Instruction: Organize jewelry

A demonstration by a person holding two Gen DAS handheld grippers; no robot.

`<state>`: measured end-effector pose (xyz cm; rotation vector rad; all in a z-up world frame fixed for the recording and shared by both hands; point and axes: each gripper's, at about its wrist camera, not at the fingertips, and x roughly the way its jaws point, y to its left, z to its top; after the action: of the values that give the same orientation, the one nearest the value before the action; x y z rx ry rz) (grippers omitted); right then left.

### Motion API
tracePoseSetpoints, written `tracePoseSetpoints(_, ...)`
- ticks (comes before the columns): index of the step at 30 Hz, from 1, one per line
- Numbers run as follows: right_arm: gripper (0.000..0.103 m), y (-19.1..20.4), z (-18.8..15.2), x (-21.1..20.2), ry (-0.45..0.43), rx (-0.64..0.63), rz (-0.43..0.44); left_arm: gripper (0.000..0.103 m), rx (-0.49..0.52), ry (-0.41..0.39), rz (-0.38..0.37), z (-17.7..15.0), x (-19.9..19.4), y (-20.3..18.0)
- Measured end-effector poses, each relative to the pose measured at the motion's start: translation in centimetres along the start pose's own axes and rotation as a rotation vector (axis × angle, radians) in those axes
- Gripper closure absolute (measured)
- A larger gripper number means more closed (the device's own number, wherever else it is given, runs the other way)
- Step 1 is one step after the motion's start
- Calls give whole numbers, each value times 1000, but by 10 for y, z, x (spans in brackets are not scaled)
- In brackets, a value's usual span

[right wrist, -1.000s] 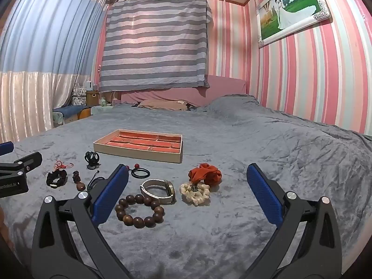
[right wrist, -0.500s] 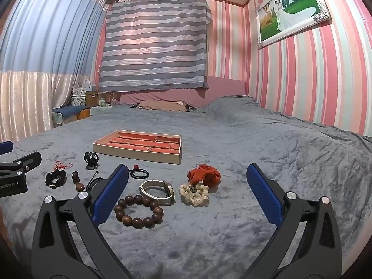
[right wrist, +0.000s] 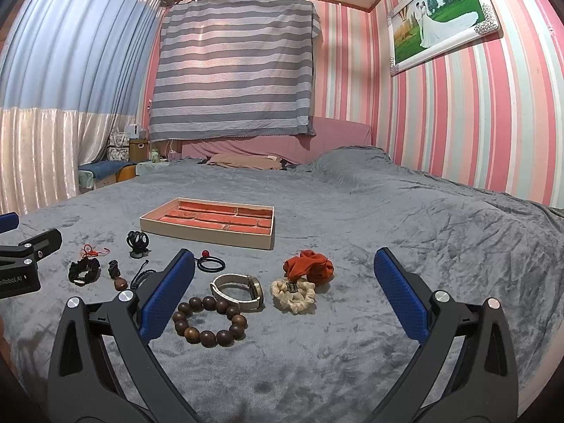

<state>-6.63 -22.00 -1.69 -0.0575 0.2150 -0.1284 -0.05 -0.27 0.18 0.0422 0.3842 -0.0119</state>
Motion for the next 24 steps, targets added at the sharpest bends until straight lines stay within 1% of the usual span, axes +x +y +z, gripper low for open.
tracePoseSetpoints(24, 4, -2, -1, 1, 5, 0, -4, 4, 1, 0, 0, 2, -4, 2)
